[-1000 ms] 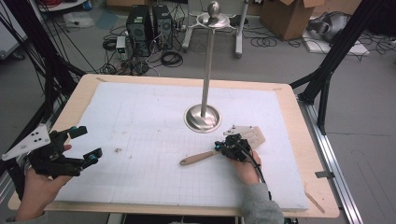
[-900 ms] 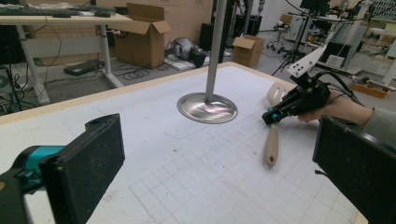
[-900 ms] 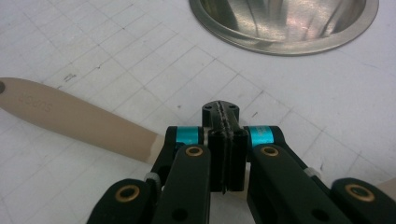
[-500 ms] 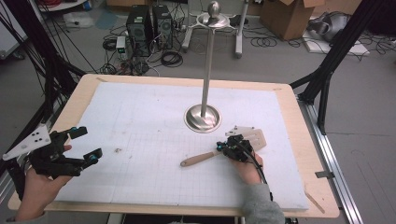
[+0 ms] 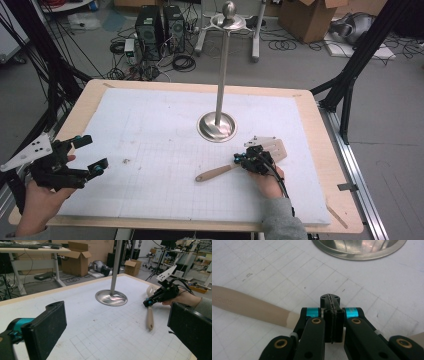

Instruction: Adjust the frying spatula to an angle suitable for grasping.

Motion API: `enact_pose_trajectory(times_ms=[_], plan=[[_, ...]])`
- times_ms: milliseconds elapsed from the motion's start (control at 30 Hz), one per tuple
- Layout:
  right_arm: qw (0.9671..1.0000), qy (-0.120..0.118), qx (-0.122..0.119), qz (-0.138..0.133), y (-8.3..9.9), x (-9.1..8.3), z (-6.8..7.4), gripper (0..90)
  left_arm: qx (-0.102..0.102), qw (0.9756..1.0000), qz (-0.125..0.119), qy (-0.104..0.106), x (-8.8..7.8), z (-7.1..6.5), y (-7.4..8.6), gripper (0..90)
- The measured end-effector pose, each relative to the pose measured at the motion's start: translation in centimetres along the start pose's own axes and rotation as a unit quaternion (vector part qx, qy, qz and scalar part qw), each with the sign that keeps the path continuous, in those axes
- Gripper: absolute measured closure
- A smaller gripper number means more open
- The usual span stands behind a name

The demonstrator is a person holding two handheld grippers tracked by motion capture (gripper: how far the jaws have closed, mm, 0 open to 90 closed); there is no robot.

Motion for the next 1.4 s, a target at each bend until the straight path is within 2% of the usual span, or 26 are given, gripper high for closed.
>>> enact_pose_trajectory(times_ms=[267, 600, 967, 1400], plan=[[1.0, -0.009, 0.003, -0.001, 0.7, -0.8, -0.3, 90.0, 0.0, 1.0, 0.002, 0.004, 0.4, 0.0, 0.0, 2.7], [0.9999, -0.007, 0.012, -0.002, 1.3, -1.4, -0.8, 90.0, -0.001, 1.0, 0.002, 0.009, 0.8, 0.0, 0.0, 2.6], [0.9998, -0.005, 0.018, -0.005, 2.0, -2.2, -1.3, 90.0, 0.0, 0.9999, 0.003, 0.016, 1.3, -0.1, -0.1, 2.6], [0.9994, 0.008, 0.032, -0.01, 3.0, -3.4, -2.0, 90.0, 0.002, 0.9994, 0.005, 0.035, 2.9, -0.2, -0.4, 2.7]])
Point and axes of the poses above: each handheld gripper's, and its own axes: x roughly forward along the jaws, y roughly out of its underside, z roughly to its left, the point moved 5 cm from there along x, roughly forward along the jaws, and after that the axes turned 2 degrees about x, right-handed, at the moved point
